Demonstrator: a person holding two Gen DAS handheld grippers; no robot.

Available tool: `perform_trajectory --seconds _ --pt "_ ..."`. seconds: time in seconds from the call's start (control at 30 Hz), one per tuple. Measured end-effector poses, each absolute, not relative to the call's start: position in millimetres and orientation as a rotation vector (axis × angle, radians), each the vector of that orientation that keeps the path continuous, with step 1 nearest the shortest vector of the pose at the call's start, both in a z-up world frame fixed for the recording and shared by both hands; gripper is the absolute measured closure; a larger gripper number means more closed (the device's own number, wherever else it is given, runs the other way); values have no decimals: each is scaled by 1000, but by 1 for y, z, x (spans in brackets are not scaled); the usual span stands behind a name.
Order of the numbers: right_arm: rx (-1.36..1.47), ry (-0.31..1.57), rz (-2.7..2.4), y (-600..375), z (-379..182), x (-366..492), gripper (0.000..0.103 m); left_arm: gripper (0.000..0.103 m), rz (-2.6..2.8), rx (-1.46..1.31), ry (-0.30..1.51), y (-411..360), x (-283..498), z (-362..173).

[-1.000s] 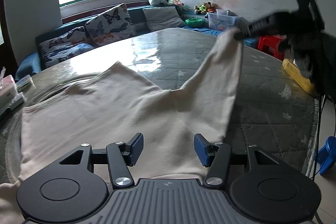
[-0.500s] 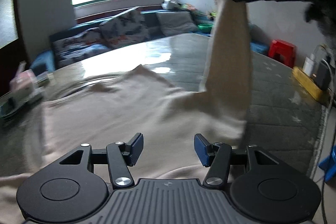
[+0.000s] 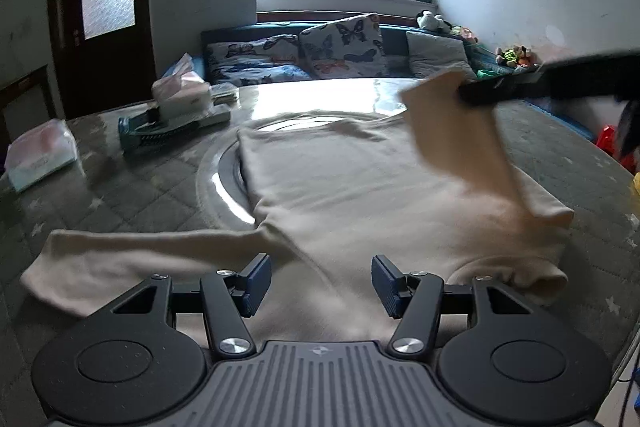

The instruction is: Fold clothes

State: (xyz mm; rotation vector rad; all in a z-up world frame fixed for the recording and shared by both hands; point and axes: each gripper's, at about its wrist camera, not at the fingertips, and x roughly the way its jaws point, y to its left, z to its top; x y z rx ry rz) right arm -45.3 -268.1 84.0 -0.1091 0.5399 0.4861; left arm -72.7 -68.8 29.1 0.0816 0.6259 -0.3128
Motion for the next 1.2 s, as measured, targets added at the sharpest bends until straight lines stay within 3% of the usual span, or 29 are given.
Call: perform_trajectory --seconds 0.27,0.3,0.33,0.53,0.63,0.77,1.2 --pt "-130 639 580 -228 48 -43 89 44 -313 74 628 -68 -74 27" --pt "-128 637 579 -229 49 -45 80 44 -316 76 626 -69 -74 27" --pt "-126 629 574 -234 51 -46 63 44 -318 78 623 -70 -73 27" --pt "-161 615 497 -275 64 -53 36 48 -356 94 627 -82 -67 25" --pt "-195 662 450 -302 59 -57 36 51 -363 102 634 -89 -59 23" --pt "-181 731 435 -325 43 -61 36 65 -363 99 653 -96 -44 21" --pt "-87 798 475 -338 7 -57 31 65 -341 108 687 -102 -29 13"
